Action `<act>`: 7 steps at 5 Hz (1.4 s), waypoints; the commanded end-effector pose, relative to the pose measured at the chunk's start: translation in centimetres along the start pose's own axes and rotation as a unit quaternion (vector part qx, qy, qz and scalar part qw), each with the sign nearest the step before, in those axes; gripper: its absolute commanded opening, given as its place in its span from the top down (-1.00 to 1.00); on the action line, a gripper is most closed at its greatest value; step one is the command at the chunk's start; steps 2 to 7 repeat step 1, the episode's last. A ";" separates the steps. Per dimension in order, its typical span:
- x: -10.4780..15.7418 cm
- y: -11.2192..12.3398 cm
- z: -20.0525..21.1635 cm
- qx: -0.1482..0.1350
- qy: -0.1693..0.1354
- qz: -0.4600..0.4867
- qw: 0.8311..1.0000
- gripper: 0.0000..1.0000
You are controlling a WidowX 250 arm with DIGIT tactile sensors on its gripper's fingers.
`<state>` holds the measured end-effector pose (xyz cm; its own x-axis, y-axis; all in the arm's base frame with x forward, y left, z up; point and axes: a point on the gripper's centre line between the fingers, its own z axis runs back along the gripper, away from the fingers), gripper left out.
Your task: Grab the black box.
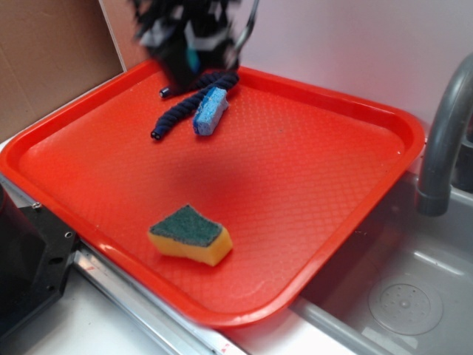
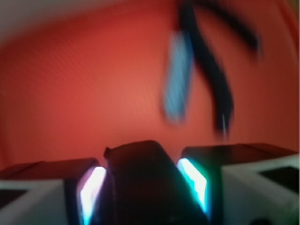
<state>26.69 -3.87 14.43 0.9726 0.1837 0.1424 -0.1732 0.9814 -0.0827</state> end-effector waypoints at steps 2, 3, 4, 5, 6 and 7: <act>1.8 -2.1 2.8 0.001 -0.027 -0.173 0.985 1.00; 1.8 -2.1 2.8 0.001 -0.027 -0.173 0.985 1.00; 1.8 -2.1 2.8 0.001 -0.027 -0.173 0.985 1.00; 1.8 -2.1 2.8 0.001 -0.027 -0.173 0.985 1.00; 1.8 -2.1 2.8 0.001 -0.027 -0.173 0.985 1.00; 1.8 -2.1 2.8 0.001 -0.027 -0.173 0.985 1.00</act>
